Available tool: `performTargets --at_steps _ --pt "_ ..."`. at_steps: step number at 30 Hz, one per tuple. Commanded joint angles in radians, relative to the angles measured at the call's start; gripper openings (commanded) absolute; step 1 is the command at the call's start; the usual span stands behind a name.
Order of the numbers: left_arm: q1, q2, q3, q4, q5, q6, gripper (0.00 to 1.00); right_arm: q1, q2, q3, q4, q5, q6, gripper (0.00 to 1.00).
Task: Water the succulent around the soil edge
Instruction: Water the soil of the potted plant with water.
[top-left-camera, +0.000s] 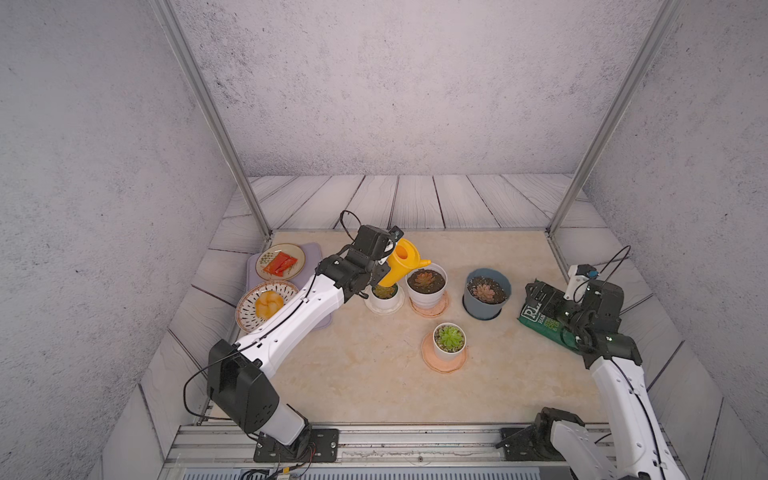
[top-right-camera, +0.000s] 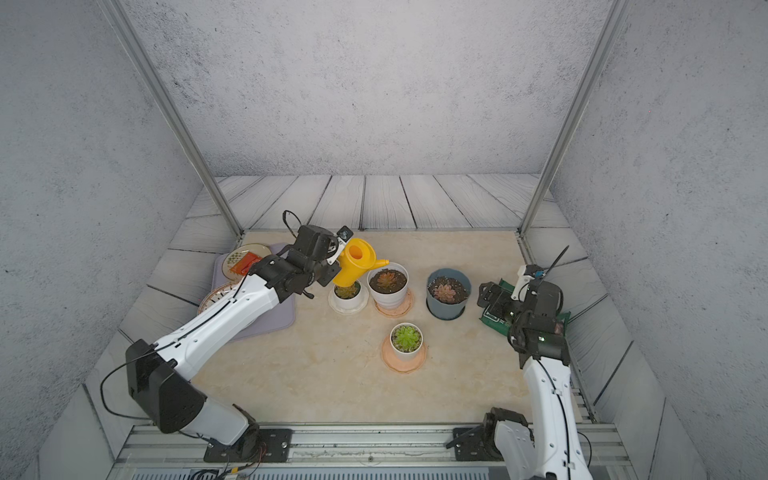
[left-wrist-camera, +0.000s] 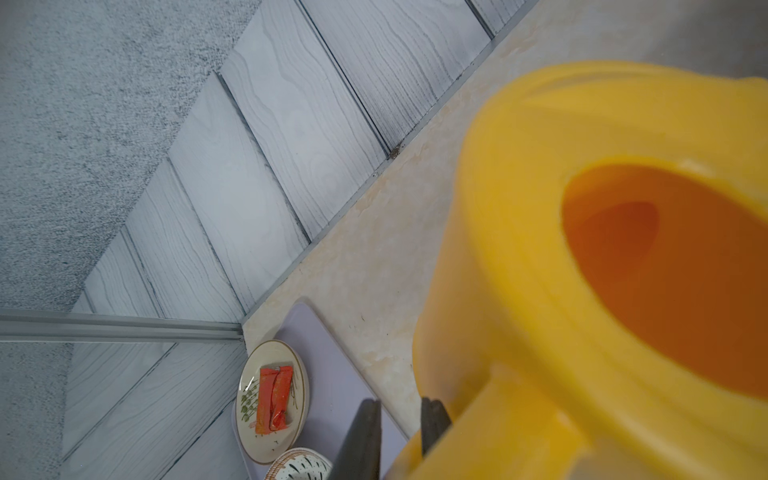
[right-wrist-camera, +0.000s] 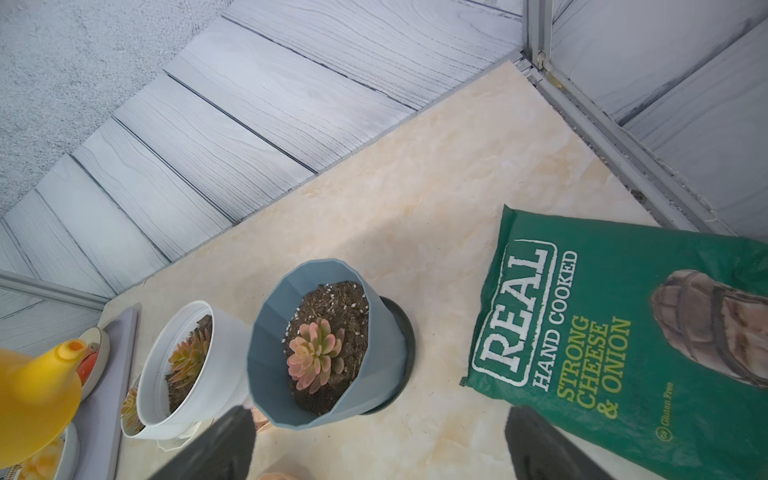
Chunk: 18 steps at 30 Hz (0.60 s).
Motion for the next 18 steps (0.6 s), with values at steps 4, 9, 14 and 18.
performTargets --at_steps 4,9,14,18 --pt "-0.031 0.020 0.070 -0.001 -0.044 0.055 0.00 0.005 0.061 0.091 -0.102 -0.024 -0.072 0.99" --pt "-0.048 0.059 0.115 -0.009 -0.063 0.068 0.00 0.063 0.115 0.162 -0.130 -0.037 -0.100 0.99" --pt "-0.069 0.117 0.162 -0.025 -0.099 0.090 0.00 0.157 0.175 0.232 -0.166 0.032 -0.134 0.99" --pt "-0.084 0.165 0.200 -0.044 -0.150 0.124 0.00 0.203 0.219 0.273 -0.184 0.069 -0.150 0.99"
